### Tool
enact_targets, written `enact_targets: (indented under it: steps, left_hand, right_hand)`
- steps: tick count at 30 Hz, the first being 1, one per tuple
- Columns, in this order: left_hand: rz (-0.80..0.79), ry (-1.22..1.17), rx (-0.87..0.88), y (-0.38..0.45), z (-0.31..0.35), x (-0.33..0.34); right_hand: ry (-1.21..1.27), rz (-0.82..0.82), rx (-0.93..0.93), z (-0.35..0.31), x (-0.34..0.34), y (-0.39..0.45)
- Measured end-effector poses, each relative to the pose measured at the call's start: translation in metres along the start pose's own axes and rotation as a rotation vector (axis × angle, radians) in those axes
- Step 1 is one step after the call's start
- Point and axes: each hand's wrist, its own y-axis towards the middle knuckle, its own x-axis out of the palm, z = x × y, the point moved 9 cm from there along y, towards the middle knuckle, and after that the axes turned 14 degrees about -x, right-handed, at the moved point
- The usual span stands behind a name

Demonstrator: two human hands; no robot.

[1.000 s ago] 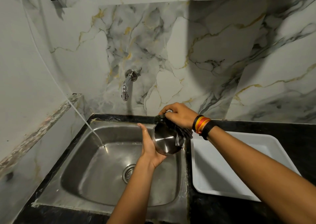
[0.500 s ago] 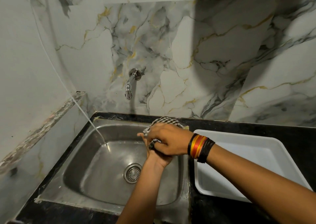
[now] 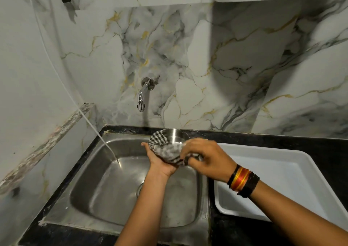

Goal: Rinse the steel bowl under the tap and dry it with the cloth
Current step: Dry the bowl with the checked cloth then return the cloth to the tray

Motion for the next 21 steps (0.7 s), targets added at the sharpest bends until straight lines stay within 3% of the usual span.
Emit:
enact_targets:
  steps: [2,5,12,16,19,21]
  left_hand:
    - [-0.047,-0.032,-0.004,-0.004,-0.002,0.005]
    - [-0.069,-0.058,-0.014,-0.007,-0.017,0.002]
    - [-0.02,-0.104,-0.098,0.007,-0.047,-0.011]
    - [-0.009,-0.084,-0.126,0.022,-0.062,-0.01]
    - [-0.024,-0.072,-0.149,0.023,-0.081,0.001]
    - [-0.02,-0.058,-0.163,0.026,-0.095,0.005]
  right_hand:
    - [0.195,0.229,0.179,0.016,-0.031,0.003]
    - [0.347,0.396,0.283,0.027,-0.071,0.011]
    - [0.239,0.518,0.386,0.035,-0.172,-0.026]
    - [-0.007,0.45,0.548,0.056,-0.215,-0.088]
    - [-0.306,0.239,0.728,0.083,-0.232,-0.138]
    - [-0.36,0.044,0.909,0.111,-0.229,-0.177]
